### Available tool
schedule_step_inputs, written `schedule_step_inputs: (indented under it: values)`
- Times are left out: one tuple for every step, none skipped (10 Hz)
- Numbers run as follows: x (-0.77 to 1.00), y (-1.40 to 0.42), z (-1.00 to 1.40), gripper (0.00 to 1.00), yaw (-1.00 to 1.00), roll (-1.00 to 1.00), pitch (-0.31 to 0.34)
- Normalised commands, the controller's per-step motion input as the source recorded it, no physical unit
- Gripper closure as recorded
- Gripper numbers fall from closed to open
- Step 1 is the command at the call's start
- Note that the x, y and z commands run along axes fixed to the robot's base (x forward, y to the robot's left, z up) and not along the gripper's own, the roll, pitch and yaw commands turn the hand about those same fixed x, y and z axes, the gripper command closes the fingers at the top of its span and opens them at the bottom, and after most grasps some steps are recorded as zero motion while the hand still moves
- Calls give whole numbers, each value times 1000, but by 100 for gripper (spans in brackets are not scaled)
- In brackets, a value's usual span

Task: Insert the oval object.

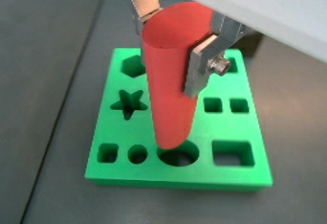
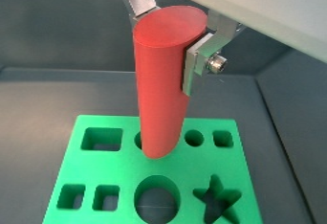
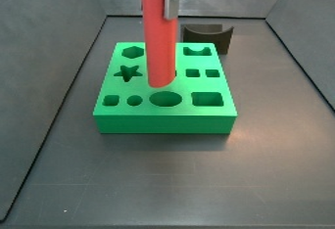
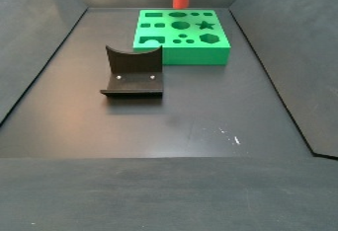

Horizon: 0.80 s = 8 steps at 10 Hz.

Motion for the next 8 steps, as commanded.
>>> schedule_step_inputs:
  values:
    - [0, -29, -291, 100, -1000, -59, 0]
    - [0, -29, -291, 100, -1000, -60, 0]
    - [0, -34, -283, 100, -1000, -61, 0]
    - [0, -46, -251, 100, -989, -69, 0]
    - [0, -51, -251, 100, -957, -67, 10]
    - [91, -34, -243, 100, -869, -16, 81]
    - [169, -43, -209, 100, -769, 0, 100]
    - [254, -43, -214, 100, -683, 0, 104]
